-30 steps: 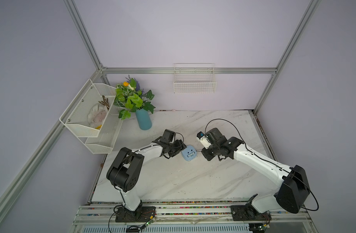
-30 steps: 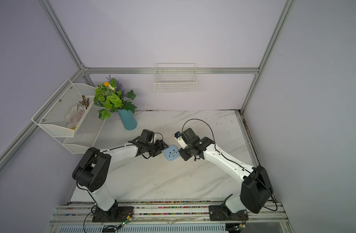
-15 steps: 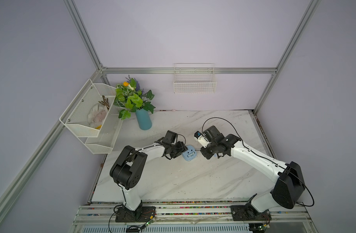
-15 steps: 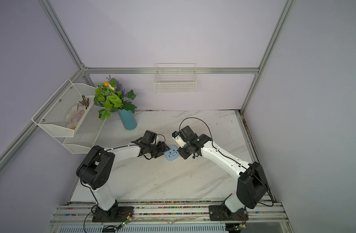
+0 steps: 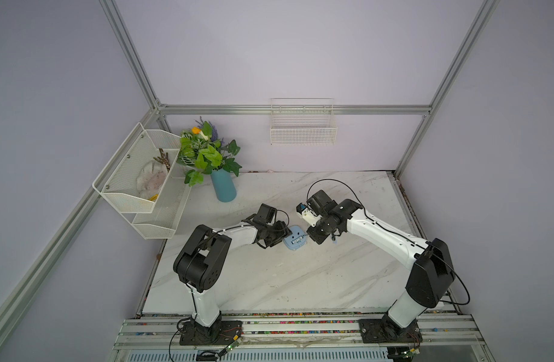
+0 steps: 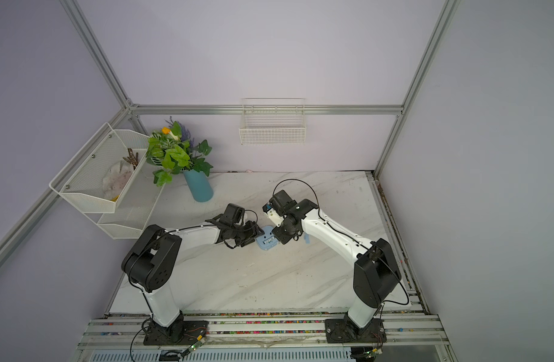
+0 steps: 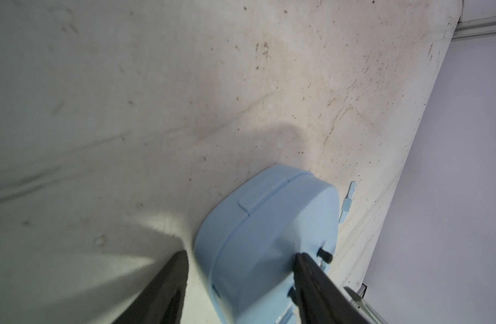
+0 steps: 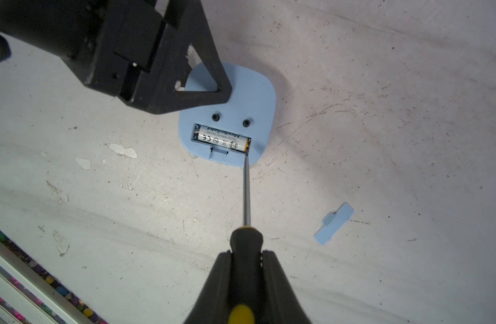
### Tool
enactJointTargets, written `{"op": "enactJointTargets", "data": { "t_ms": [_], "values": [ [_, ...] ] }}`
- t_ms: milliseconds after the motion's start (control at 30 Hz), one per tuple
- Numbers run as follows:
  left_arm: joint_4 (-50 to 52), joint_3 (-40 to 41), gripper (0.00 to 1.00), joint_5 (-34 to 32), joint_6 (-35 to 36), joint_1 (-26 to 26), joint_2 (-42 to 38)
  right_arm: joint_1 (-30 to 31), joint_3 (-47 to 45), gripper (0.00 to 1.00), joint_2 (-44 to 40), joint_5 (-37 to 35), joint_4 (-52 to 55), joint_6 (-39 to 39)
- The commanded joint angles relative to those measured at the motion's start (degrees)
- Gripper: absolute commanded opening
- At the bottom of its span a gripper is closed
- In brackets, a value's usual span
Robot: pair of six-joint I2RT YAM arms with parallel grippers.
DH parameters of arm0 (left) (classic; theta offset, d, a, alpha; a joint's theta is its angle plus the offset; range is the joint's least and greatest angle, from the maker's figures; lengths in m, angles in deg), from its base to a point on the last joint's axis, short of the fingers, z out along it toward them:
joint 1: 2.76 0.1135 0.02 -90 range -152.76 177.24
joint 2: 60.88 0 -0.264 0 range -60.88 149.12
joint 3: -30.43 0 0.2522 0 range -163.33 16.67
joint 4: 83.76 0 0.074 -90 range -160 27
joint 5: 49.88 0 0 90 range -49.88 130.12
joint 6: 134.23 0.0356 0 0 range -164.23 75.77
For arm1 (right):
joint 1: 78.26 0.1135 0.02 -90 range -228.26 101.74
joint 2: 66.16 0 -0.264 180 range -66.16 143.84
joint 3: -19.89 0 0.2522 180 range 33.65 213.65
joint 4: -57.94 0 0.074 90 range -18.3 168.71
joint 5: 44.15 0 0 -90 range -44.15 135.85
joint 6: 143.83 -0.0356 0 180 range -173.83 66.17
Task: Remove the battery from the alarm
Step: Adjust the alarm at the center of the board, then release the battery from the alarm.
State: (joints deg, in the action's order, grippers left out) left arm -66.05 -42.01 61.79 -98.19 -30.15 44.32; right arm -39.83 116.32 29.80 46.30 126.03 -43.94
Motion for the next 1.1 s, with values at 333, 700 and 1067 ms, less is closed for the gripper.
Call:
{"op": "enactJointTargets", "data": {
  "t_ms": [333, 700, 1067],
  "values": [
    [1.4, -4.7, 0.60, 0.3, 1.0, 0.2, 2.9, 0.5, 4.3, 0.00, 3.0, -0.6, 4.8, -0.4],
    [0.4, -4.8, 0.59, 0.6, 0.4, 0.2, 3.4, 0.7, 7.3, 0.00, 6.0, -1.9, 4.9, 0.6],
    [0.3, -5.0, 0.58, 0.7, 0.3, 0.2, 3.7, 0.8, 8.7, 0.00, 7.1, -4.2, 6.1, 0.5]
  ]
}}
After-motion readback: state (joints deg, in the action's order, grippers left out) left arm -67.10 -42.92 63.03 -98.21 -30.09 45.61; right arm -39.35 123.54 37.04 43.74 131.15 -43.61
